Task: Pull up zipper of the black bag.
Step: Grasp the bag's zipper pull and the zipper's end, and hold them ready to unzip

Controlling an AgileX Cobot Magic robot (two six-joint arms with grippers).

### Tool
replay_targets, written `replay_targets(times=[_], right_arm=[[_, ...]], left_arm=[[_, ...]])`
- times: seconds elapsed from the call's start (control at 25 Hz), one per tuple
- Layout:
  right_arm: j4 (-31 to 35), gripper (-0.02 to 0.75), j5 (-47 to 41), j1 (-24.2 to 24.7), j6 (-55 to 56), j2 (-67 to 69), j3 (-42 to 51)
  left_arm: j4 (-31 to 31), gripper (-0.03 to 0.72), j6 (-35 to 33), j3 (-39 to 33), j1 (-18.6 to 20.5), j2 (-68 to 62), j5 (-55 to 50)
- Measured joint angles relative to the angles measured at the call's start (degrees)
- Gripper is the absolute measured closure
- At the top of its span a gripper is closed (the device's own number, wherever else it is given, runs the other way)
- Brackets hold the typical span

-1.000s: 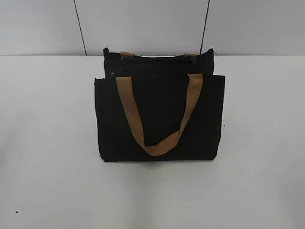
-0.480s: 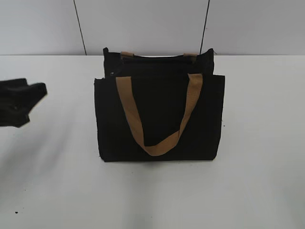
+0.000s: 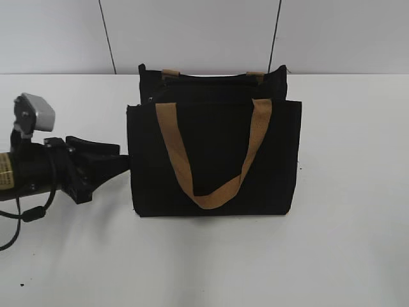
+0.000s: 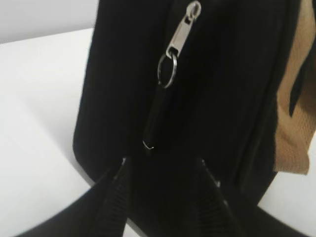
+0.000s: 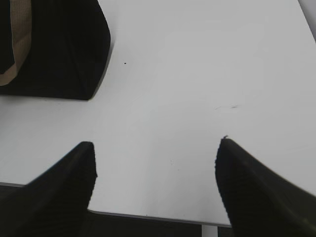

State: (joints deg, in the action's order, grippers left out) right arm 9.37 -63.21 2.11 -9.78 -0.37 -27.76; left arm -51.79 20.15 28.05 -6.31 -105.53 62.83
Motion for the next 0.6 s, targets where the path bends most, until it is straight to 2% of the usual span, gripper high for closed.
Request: replay_targets(times=[0.2, 0.6], right_arm=[[0.0, 0.16, 0.0, 0.0, 0.0, 0.0, 0.0], [0.0, 0.16, 0.0, 0.0, 0.0, 0.0, 0.0]], left_arm=[[-10.29, 0.362, 0.0, 8.91, 0.0, -7.96, -0.58], [-15.33, 0.362, 0.0, 19.89, -0.26, -16.47, 3.35]])
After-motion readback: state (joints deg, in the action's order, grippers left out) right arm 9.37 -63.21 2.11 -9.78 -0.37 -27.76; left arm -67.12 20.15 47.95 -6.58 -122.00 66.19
